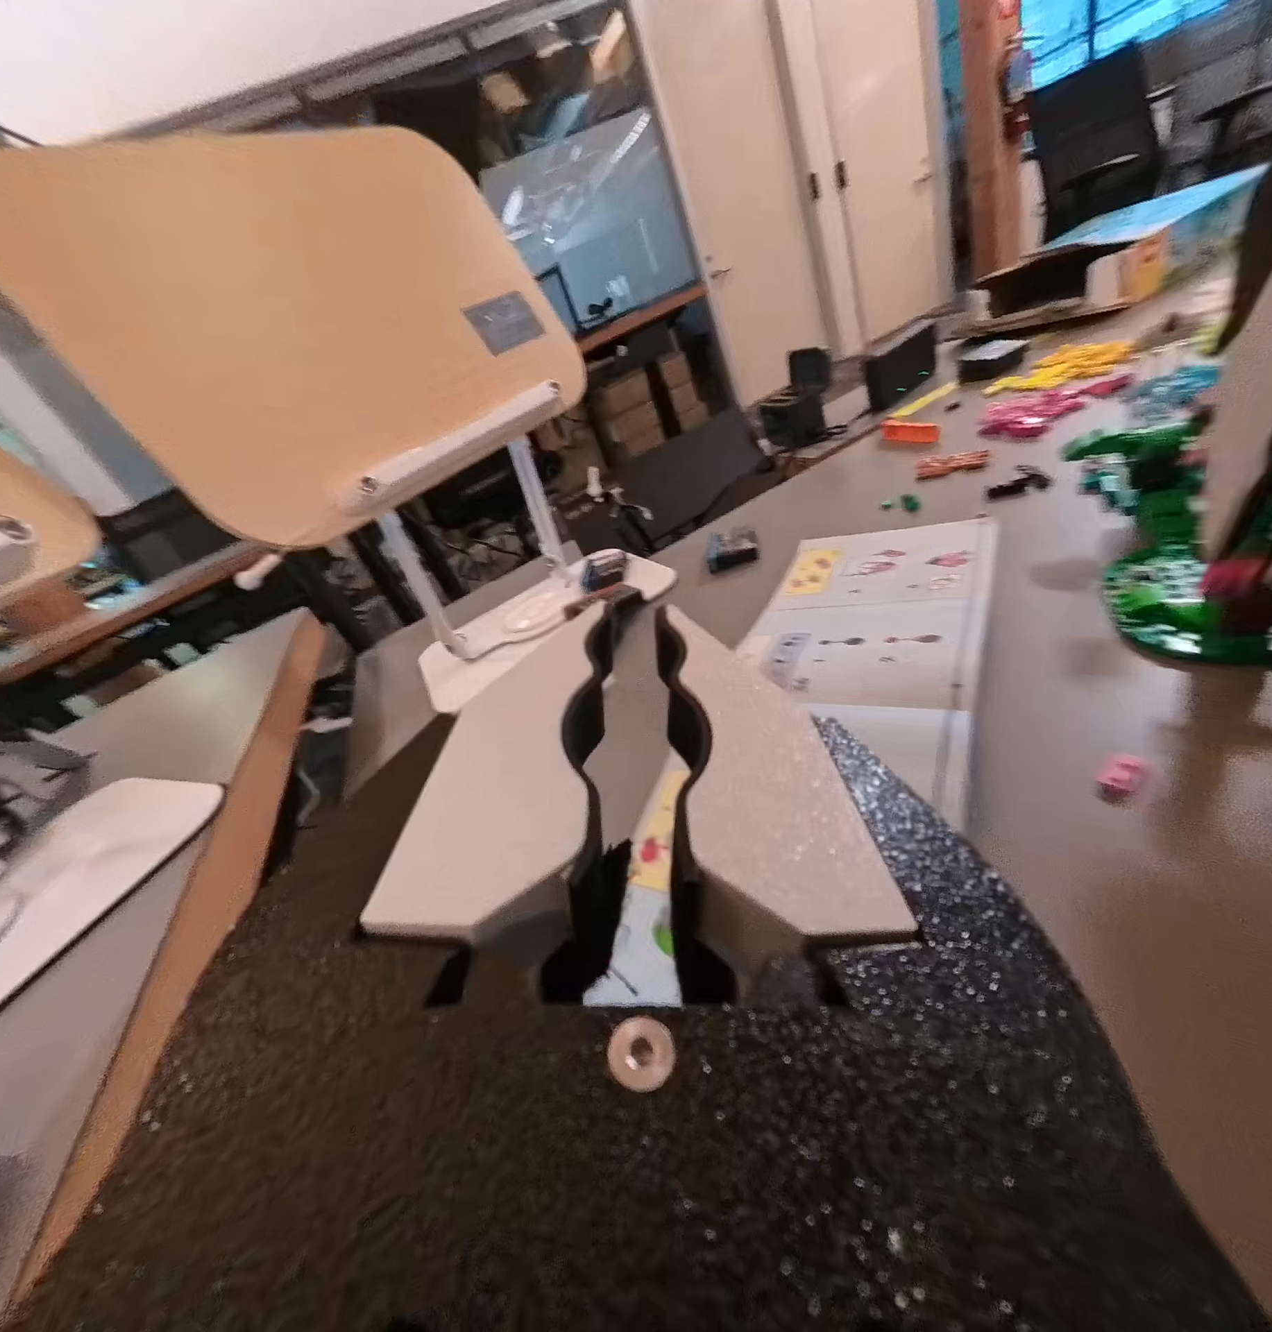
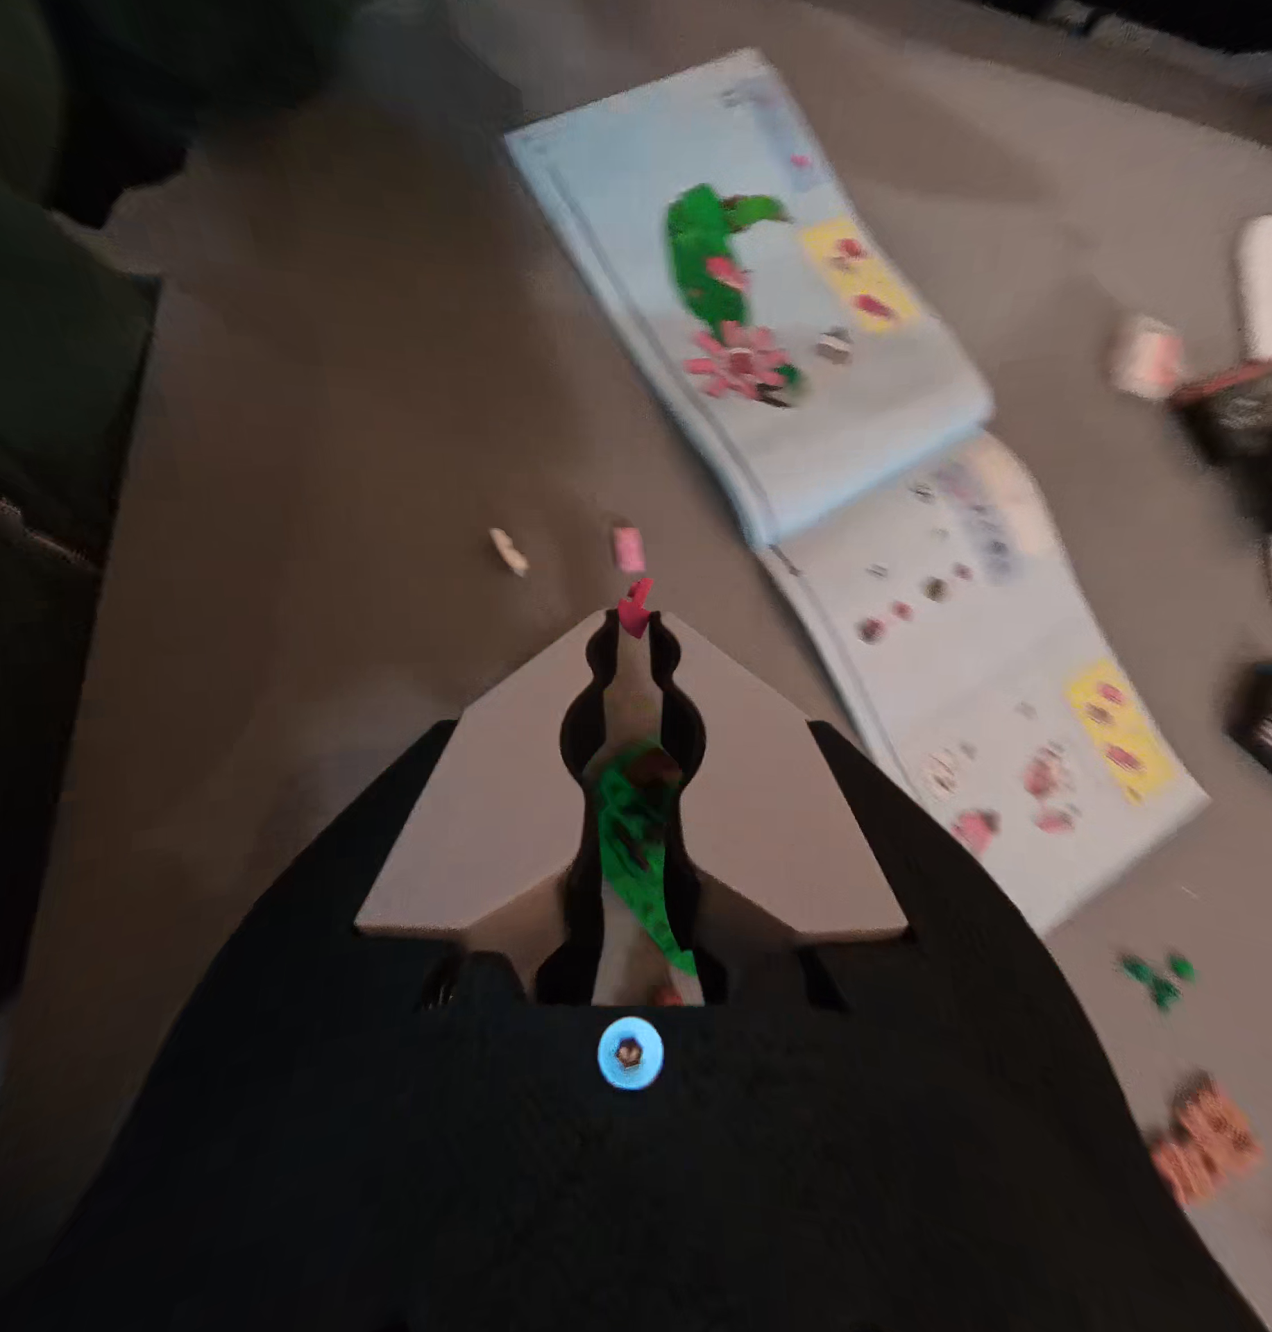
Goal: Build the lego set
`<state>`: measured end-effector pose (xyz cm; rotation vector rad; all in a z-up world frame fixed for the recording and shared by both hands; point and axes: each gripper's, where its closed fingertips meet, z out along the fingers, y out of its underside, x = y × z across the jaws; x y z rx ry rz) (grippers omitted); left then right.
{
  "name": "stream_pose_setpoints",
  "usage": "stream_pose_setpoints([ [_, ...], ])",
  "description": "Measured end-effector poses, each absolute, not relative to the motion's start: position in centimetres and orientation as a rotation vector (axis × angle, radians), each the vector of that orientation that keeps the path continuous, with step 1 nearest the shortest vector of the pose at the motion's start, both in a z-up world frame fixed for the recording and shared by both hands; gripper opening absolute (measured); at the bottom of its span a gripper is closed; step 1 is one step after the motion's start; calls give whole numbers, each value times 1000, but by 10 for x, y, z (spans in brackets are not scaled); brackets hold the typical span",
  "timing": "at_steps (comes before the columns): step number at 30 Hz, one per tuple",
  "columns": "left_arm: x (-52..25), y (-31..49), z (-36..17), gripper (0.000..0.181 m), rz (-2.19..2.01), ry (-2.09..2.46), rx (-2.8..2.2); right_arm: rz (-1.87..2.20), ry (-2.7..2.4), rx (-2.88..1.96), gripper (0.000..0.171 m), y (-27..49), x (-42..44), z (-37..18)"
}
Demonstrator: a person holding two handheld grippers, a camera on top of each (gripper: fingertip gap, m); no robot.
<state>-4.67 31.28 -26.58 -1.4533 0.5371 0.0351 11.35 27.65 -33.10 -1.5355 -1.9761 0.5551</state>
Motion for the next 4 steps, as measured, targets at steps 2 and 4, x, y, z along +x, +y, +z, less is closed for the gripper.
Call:
stream_pose_setpoints([
  [2,-38,297,-269,12,-46,571,-1498,524,-2043,-1532,7,257,100,-352],
  [4,-27,280,-276,15,-134,617,-1552,471,-2097,-1544,7,245,94,-370],
])
